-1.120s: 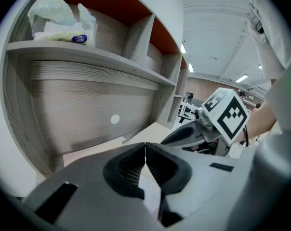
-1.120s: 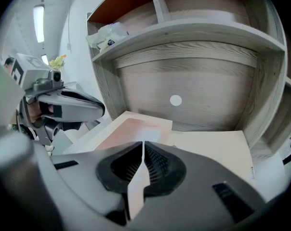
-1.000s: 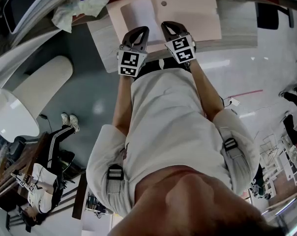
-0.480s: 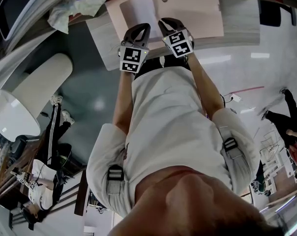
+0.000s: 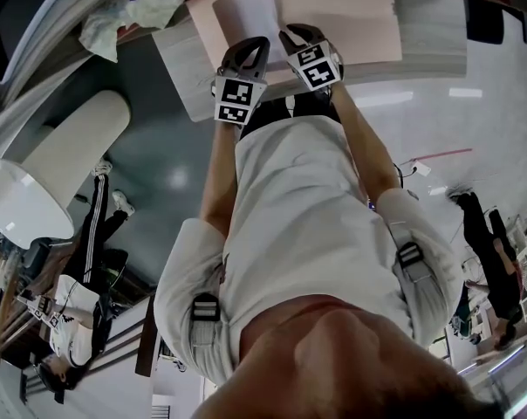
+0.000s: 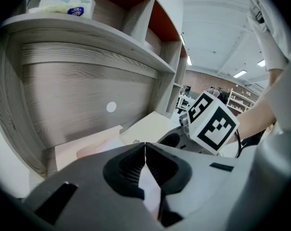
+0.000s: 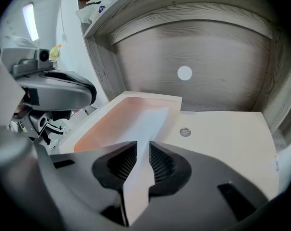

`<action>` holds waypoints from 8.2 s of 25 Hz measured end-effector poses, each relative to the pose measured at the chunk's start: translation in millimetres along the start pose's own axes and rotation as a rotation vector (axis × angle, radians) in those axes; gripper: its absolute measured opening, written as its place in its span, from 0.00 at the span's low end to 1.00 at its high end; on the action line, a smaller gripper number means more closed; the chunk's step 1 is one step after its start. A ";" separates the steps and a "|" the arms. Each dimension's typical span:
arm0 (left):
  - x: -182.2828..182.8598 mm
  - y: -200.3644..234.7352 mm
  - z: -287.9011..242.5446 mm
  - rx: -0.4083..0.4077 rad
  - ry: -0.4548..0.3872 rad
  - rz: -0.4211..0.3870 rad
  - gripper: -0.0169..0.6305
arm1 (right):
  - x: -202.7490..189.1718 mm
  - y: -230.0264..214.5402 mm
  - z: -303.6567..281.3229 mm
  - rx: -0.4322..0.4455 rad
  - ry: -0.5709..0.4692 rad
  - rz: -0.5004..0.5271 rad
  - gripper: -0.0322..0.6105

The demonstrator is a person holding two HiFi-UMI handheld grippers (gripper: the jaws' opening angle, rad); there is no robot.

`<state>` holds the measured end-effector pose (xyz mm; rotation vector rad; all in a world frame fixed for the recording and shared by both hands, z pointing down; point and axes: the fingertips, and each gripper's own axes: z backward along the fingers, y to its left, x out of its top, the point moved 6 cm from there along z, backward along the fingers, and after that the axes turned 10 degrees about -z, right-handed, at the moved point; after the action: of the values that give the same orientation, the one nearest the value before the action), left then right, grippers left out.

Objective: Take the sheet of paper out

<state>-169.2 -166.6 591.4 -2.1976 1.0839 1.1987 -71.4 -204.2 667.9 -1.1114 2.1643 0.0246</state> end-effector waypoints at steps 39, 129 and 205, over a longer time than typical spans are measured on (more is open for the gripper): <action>-4.0 4.3 4.5 0.013 0.007 0.011 0.06 | -21.1 -14.1 -58.1 -0.012 0.199 -0.129 0.08; 55.8 -58.9 -34.3 -0.198 -0.066 -0.164 0.06 | -18.2 -90.4 81.0 -0.257 -0.095 -0.286 0.08; 183.4 -48.9 103.6 0.185 -0.361 -0.120 0.06 | 107.5 23.5 282.9 -0.024 -0.563 0.147 0.08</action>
<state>-124.2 -148.5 380.7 -1.7922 0.8627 1.3190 30.9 -177.0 383.5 -0.8293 1.7307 0.3843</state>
